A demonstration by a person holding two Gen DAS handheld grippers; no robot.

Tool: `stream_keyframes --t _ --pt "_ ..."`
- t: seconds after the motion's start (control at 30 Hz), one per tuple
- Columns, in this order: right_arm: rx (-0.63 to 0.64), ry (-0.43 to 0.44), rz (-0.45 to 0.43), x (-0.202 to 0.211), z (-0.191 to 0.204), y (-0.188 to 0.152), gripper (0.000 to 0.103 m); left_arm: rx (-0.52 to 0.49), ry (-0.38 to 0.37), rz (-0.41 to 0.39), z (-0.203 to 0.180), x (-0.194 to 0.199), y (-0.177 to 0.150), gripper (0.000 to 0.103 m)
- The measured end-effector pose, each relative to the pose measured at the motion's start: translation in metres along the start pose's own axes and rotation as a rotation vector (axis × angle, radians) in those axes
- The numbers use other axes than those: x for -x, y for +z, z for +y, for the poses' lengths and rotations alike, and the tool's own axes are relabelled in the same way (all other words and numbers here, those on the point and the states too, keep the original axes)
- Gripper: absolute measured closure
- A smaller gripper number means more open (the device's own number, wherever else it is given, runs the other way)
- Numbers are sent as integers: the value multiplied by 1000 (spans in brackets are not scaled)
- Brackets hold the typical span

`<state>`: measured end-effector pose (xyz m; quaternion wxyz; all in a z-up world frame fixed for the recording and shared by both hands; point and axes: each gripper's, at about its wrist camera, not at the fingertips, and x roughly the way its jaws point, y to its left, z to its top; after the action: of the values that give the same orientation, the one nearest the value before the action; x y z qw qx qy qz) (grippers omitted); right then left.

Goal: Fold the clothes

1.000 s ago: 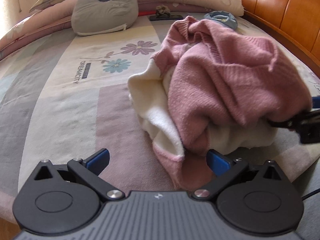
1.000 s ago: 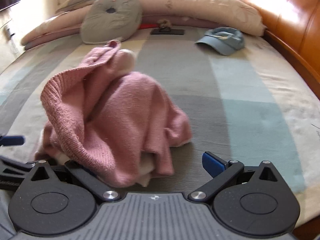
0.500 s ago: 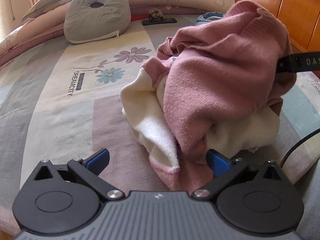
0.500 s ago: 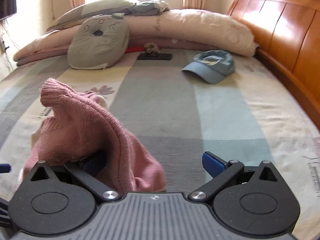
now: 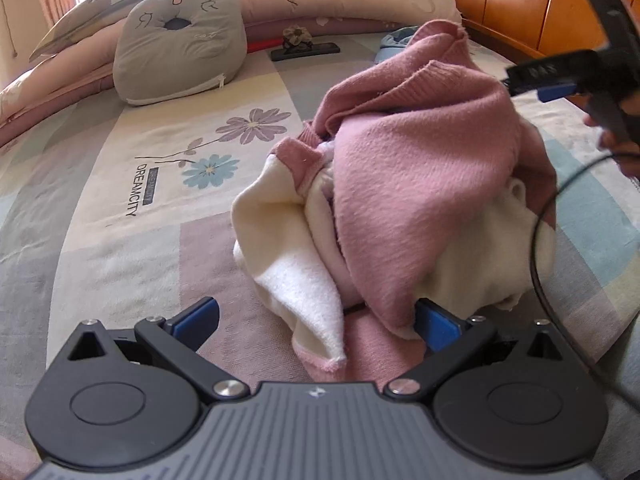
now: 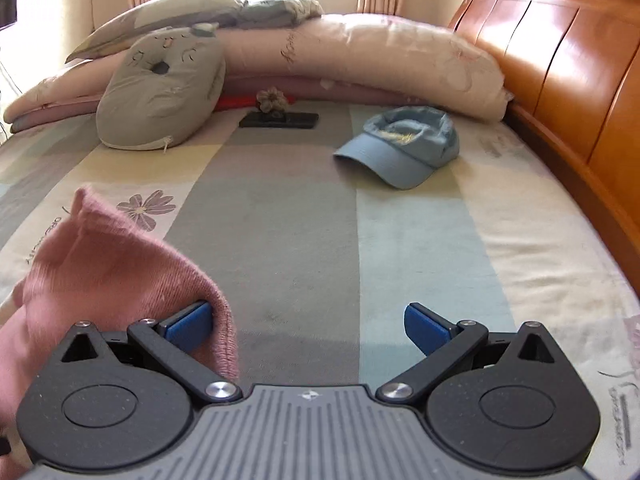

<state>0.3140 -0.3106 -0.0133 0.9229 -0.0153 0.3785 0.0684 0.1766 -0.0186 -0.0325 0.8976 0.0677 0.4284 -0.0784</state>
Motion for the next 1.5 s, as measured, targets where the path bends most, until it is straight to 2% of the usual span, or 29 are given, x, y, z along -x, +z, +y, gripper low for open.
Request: stream_keyframes --t 0.13,0.3,0.4,0.5,0.67,0.7,0.8,0.93,1.07,1.13,1.23,1.4,1.5 --pt "-89 25 -4 2 -11 2 0 -11 7 0 -1 2 0 1" --pt "-127 170 -33 41 -11 -19 0 -14 -1 6 0 5 -5 1" --pt "-115 251 3 59 -6 -37 0 -15 -8 -4 -1 7 -6 1" --pt "-80 295 66 64 5 -57 0 -13 -9 -2 -2 7 -8 1" --pt "-67 342 145 43 34 -73 0 -1 -10 -1 -5 10 -11 1" --pt "-52 340 139 38 40 -74 0 0 -5 -2 -5 12 -12 1" --pt "-20 236 85 27 44 -73 0 2 10 -7 -3 15 -14 1" --pt "-88 184 49 30 17 -70 0 15 21 -15 6 18 -16 1" --pt "-109 28 27 33 -7 -71 0 21 22 -14 10 15 -15 1" --pt "-155 48 34 35 -19 -73 0 14 10 -21 7 15 -12 1" --pt "-208 173 25 38 -25 -70 0 -8 -21 -38 -1 17 -4 1" --pt "-122 159 74 10 -2 -60 0 -61 -36 -64 -18 19 11 1" --pt "-125 218 50 2 7 -49 0 -101 -69 -82 -27 17 20 1"
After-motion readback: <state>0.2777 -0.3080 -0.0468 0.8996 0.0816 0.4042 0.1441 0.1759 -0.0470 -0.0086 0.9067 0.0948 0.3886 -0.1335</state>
